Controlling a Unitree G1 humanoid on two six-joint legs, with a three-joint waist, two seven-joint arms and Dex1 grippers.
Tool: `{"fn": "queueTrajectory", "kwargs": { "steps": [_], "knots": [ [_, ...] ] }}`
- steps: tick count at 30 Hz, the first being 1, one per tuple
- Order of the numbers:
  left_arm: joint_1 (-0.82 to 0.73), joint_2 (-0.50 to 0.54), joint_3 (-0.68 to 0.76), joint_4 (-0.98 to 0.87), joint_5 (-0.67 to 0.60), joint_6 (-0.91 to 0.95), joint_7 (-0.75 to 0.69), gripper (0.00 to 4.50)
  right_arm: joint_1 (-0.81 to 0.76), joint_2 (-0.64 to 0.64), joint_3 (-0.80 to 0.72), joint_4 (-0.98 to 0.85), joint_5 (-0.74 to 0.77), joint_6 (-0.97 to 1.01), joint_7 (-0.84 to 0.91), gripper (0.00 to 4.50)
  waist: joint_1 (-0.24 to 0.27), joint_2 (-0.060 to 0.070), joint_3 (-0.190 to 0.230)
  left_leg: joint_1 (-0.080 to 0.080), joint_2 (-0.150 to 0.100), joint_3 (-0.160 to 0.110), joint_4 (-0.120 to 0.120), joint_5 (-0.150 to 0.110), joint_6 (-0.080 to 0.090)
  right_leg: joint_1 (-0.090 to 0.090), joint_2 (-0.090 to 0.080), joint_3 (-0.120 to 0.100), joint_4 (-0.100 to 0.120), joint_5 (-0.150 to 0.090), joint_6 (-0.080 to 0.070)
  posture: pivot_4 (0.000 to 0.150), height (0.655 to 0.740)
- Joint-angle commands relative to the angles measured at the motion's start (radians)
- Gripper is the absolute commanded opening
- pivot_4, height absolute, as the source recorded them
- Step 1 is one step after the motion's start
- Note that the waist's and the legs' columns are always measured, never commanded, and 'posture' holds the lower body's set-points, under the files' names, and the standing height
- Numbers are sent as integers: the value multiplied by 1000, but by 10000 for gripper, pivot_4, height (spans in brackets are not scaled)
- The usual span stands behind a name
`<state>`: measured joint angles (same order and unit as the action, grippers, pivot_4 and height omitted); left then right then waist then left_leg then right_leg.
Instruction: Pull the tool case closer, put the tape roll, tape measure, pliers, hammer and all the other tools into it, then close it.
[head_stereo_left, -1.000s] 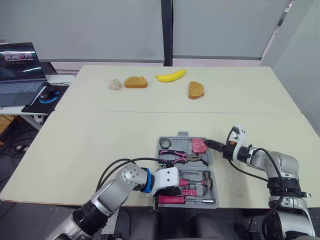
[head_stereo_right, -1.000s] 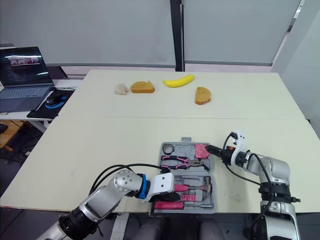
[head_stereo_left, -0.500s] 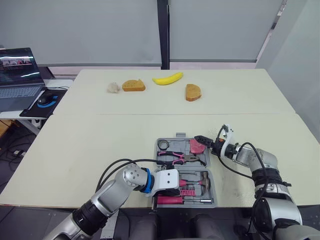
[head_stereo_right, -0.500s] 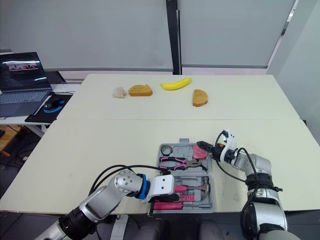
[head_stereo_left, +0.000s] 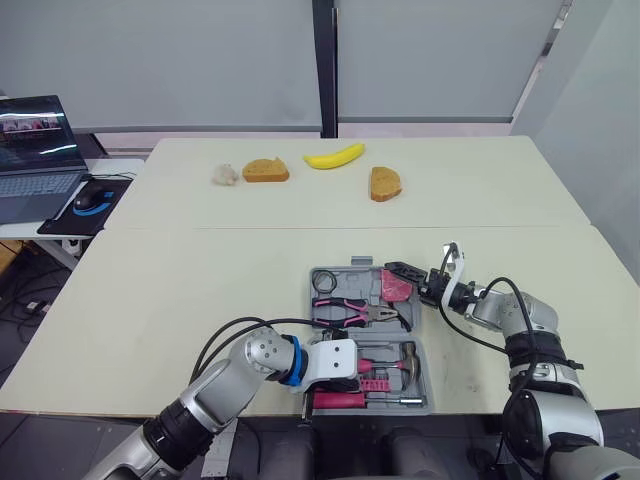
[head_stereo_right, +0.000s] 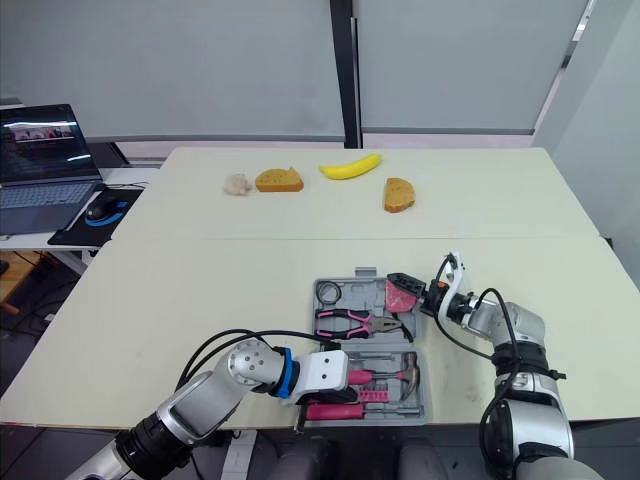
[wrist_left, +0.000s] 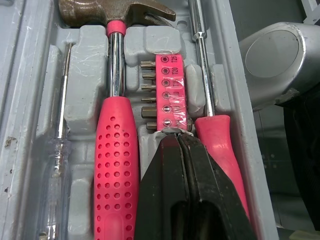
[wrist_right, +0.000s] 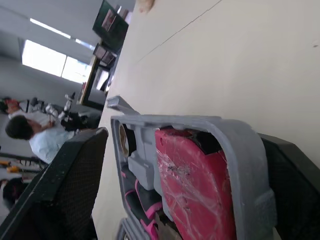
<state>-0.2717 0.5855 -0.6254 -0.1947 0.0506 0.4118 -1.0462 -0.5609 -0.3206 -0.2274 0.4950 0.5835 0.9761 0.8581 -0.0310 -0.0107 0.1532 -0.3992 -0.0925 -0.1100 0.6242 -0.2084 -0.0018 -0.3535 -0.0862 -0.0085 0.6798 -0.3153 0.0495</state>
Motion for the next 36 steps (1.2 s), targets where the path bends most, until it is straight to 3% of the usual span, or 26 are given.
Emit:
{"fn": "queueTrajectory", "kwargs": {
  "steps": [1, 12, 18, 24, 29, 36],
  "knots": [
    [11, 27, -20, 84, 72, 31, 28, 0, 23, -38, 10, -134, 64, 47, 62, 44784, 0, 0, 0, 0, 0, 0, 0, 0, 0, 0, 0, 0, 0, 0, 0, 1500, 7400],
    [-3, 32, -4, 86, 62, 8, 26, 0, 73, -126, 17, -340, 147, 121, 90, 44784, 2, 0, 1, -1, 0, 0, 0, 0, 0, 0, -1, 0, 0, 0, 0, 1500, 7400],
    [24, 36, 80, 1, -38, -13, 0, 0, 108, -154, 24, -428, 192, 164, 83, 44784, 2, -1, 2, -2, 0, -1, -1, 0, 0, -1, -1, -1, -1, -1, 0, 1500, 7400],
    [57, 158, 167, -163, -108, 17, -63, 0, 138, -184, 32, -487, 211, 170, 71, 44784, 1, -1, 4, -10, 0, -1, -1, 0, 0, -11, -1, -1, 0, -1, -1, 1500, 7400],
    [155, 390, 333, -339, -192, 73, -149, 0, 206, -234, 6, -642, 308, 270, 60, 44784, 2, -3, 6, -19, 0, -1, 0, 0, 0, -19, -1, -1, 0, -1, -2, 1500, 7400],
    [237, 462, 449, -153, -165, 1, -110, 0, 328, -333, -90, -864, 514, 414, 19, 44784, 9, -1, 9, -19, 1, 0, -1, 0, 0, -19, -2, -2, 0, -2, -3, 1500, 7400]
  ]
}}
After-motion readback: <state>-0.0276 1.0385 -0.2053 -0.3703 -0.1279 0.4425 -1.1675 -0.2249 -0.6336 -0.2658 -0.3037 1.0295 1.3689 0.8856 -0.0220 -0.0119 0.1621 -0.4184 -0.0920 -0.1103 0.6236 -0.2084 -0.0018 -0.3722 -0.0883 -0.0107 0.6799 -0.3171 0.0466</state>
